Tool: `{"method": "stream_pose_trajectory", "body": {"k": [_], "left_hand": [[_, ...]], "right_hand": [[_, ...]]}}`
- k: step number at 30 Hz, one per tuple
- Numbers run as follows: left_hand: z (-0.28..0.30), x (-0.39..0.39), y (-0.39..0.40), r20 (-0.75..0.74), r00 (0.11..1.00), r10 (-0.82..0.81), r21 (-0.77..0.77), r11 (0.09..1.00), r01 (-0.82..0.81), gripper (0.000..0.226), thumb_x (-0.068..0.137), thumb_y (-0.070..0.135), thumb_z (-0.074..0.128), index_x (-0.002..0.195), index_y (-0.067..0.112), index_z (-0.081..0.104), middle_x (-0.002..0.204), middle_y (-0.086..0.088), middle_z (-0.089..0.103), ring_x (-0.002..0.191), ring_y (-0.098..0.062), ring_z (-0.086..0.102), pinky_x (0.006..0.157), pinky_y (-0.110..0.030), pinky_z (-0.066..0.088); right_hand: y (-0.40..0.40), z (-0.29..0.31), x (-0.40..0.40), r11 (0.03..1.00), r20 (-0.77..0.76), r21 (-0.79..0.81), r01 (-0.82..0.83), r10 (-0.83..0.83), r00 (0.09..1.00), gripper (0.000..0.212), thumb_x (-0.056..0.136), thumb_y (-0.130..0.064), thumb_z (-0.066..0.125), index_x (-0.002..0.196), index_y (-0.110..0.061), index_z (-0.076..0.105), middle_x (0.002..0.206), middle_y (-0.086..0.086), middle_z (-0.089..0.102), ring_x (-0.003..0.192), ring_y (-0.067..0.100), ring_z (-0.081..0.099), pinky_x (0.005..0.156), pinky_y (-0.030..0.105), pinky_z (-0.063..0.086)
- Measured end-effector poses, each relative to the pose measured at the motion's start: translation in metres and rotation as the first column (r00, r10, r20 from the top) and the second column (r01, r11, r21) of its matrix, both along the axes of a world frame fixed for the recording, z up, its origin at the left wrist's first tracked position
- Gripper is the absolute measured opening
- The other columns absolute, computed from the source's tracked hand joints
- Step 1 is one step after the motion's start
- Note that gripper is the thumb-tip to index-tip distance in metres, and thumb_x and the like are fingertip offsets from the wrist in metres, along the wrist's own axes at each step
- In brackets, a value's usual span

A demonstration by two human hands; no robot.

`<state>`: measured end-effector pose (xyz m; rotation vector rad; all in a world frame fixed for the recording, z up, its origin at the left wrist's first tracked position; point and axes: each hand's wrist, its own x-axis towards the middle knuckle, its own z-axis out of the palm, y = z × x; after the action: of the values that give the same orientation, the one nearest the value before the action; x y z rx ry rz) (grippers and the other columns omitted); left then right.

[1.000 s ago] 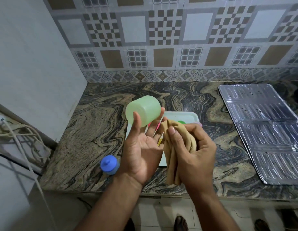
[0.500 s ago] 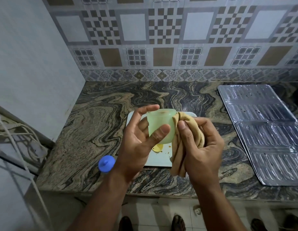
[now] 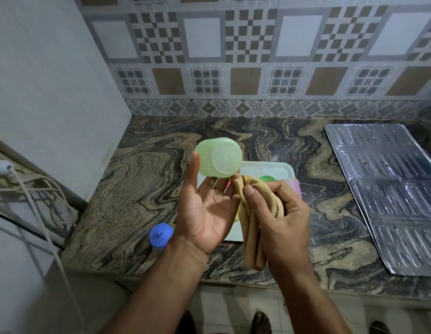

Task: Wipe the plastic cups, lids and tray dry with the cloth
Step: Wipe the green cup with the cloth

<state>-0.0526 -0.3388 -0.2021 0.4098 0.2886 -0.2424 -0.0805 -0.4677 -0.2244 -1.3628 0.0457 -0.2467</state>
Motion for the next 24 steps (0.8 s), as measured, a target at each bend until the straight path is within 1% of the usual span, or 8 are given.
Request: {"method": "stream_pose_trajectory", "body": {"k": [2,5,6,9,12,16,20,24], "left_hand": [[-0.002,0.001,0.001,-0.025,0.999,0.047,0.028,0.999,-0.047,0.077,0.076,0.049,0.084,0.137,0.007,0.062,0.106,-0.011,0.069,0.108,-0.025,0.057,0.115,-0.034,0.037],[-0.005,0.000,0.002,0.018,0.991,0.133,0.157,0.978,-0.134,0.050,0.080,0.034,0.080,0.124,0.012,0.070,0.111,-0.007,0.073,0.098,-0.020,0.067,0.090,-0.030,0.054],[-0.005,-0.001,0.002,0.062,0.989,0.134,0.233,0.962,-0.145,0.046,0.079,0.029,0.080,0.121,0.013,0.071,0.114,-0.008,0.074,0.101,-0.020,0.069,0.091,-0.031,0.056],[-0.008,-0.005,0.001,0.250,0.961,0.120,0.501,0.833,-0.234,0.059,0.078,0.013,0.082,0.134,0.010,0.062,0.128,-0.016,0.071,0.112,-0.026,0.070,0.100,-0.039,0.057],[-0.014,-0.006,0.007,0.496,0.868,0.014,0.750,0.497,-0.437,0.070,0.072,0.014,0.091,0.135,0.015,0.059,0.130,-0.010,0.070,0.122,-0.028,0.067,0.106,-0.050,0.054],[-0.014,-0.006,0.021,0.587,0.776,-0.231,0.806,0.079,-0.586,0.070,0.072,0.020,0.095,0.133,0.018,0.060,0.132,0.004,0.066,0.124,-0.028,0.063,0.100,-0.053,0.053],[-0.015,-0.005,0.038,0.537,0.772,-0.339,0.772,-0.170,-0.612,0.069,0.069,0.023,0.095,0.130,0.019,0.063,0.128,0.003,0.058,0.124,-0.016,0.059,0.100,-0.040,0.053],[-0.041,0.008,0.078,0.342,0.905,-0.253,0.830,-0.370,-0.417,0.066,0.063,0.042,0.086,0.122,0.029,0.059,0.119,0.011,0.061,0.110,-0.016,0.059,0.091,-0.047,0.053]], "right_hand": [[0.000,0.000,0.000,0.998,0.008,-0.021,0.052,-0.052,0.999,0.008,0.094,-0.013,0.080,0.094,-0.007,0.074,0.081,-0.008,0.076,0.074,0.004,0.068,0.069,0.020,0.056],[0.000,0.003,0.002,0.990,0.036,-0.015,0.138,-0.137,0.990,0.009,0.096,-0.008,0.075,0.093,-0.002,0.070,0.074,-0.013,0.071,0.067,0.000,0.064,0.064,0.017,0.052],[0.000,0.004,0.002,0.988,0.056,-0.008,0.154,-0.153,0.987,0.010,0.096,-0.009,0.074,0.092,-0.002,0.069,0.073,-0.013,0.071,0.066,0.000,0.063,0.063,0.017,0.052],[0.001,0.007,0.005,0.986,0.116,-0.040,0.164,-0.159,0.980,0.015,0.093,-0.017,0.075,0.094,-0.003,0.069,0.076,-0.012,0.071,0.067,0.001,0.064,0.063,0.017,0.052],[0.000,0.006,0.016,0.985,0.114,-0.067,0.159,-0.151,0.982,0.011,0.096,-0.012,0.076,0.097,-0.003,0.070,0.081,-0.010,0.073,0.073,0.001,0.067,0.067,0.017,0.054],[-0.005,-0.004,0.040,0.979,0.057,-0.116,0.169,-0.164,0.985,0.011,0.098,-0.014,0.078,0.095,-0.006,0.070,0.080,-0.009,0.071,0.071,0.003,0.063,0.068,0.024,0.053],[-0.007,-0.014,0.049,0.974,0.024,-0.150,0.173,-0.171,0.985,0.015,0.093,-0.031,0.079,0.094,-0.017,0.072,0.084,-0.008,0.073,0.077,0.009,0.064,0.075,0.037,0.055],[-0.006,-0.023,0.042,0.978,0.010,-0.168,0.124,-0.124,0.992,0.008,0.097,-0.015,0.078,0.095,-0.010,0.072,0.080,-0.012,0.070,0.072,0.001,0.062,0.068,0.020,0.051]]}}
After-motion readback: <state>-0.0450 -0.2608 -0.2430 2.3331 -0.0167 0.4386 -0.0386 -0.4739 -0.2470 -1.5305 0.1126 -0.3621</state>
